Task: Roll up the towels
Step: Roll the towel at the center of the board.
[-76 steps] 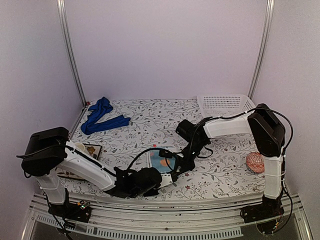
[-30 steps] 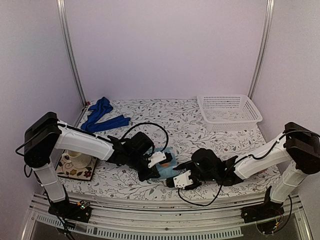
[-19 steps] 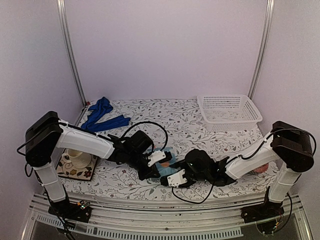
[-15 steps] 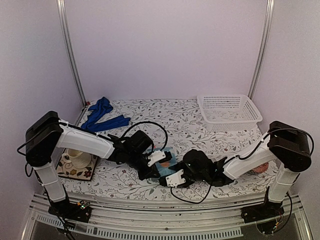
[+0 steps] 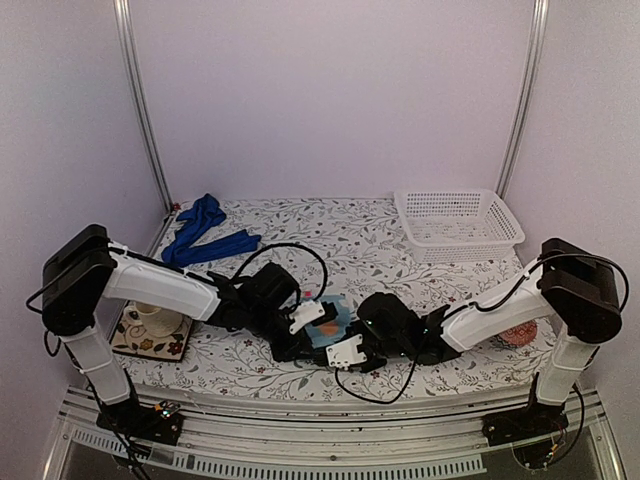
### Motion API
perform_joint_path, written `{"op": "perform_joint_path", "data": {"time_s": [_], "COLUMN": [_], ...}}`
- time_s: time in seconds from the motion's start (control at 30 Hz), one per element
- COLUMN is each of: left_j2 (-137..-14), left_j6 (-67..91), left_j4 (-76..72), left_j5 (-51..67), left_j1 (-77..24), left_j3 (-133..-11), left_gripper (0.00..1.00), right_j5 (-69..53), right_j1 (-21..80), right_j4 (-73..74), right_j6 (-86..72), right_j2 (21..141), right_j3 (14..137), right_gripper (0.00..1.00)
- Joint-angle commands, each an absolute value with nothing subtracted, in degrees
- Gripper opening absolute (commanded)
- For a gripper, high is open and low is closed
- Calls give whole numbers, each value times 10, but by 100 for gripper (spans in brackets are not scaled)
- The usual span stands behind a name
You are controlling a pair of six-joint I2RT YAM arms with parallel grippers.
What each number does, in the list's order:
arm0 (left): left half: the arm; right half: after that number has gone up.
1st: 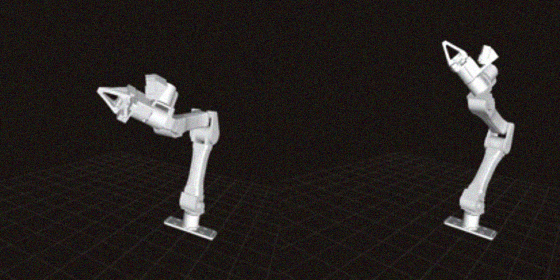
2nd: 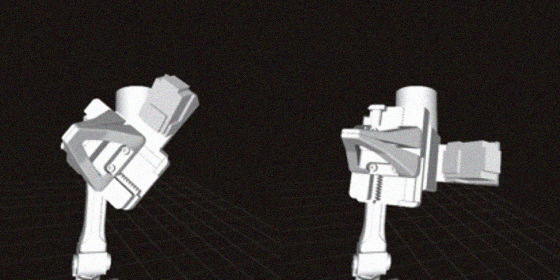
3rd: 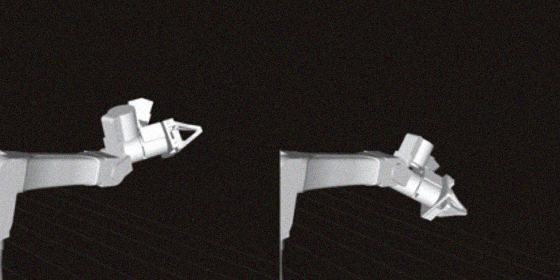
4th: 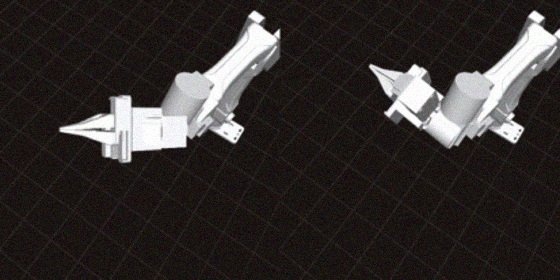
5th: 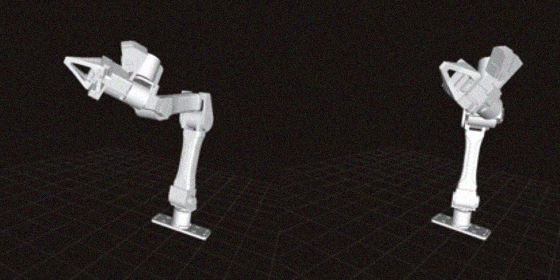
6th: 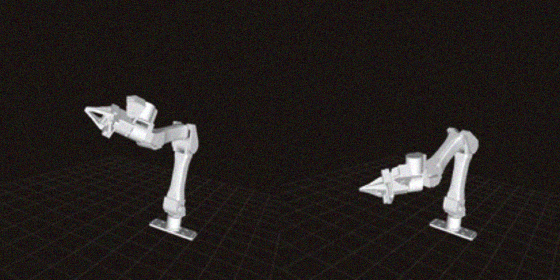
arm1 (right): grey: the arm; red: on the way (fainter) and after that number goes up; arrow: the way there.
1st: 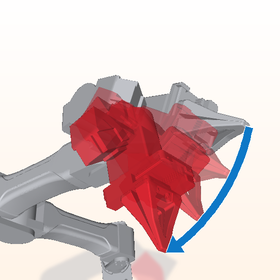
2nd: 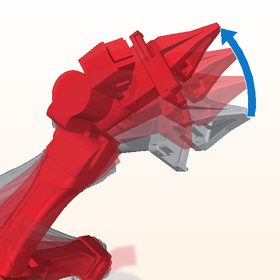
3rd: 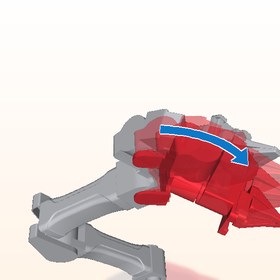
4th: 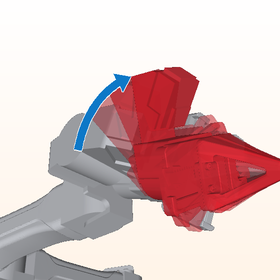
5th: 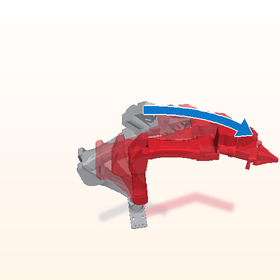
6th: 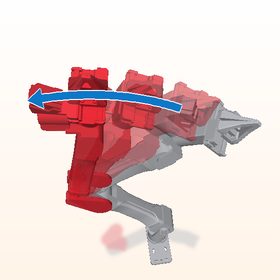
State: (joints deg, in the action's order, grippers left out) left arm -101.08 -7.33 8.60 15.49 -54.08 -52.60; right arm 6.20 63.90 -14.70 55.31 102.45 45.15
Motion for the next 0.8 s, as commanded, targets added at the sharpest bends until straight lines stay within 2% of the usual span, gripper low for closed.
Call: {"op": "perform_joint_path", "data": {"time_s": [0.0, 0.27, 0.5, 0.77], "left_j2": [-946, -869, -863, -850], "left_j6": [-62, -59, -87, -121], "left_j4": [69, 11, -47, -103], "left_j5": [112, 14, -111, -136], "left_j1": [-536, -581, -640, -669], "left_j3": [-481, -419, -383, -342], "left_gripper": [46, 57, 57, 56], "right_j5": [-1, -80, -154, -202], "right_j1": [623, 592, 568, 541], "right_j4": [-47, 39, 130, 180], "right_j6": [503, 468, 447, 433], "right_j2": [1009, 1016, 1040, 1059], "right_j3": [481, 518, 570, 602], "right_gripper": [6, 7, 7, 8]}}
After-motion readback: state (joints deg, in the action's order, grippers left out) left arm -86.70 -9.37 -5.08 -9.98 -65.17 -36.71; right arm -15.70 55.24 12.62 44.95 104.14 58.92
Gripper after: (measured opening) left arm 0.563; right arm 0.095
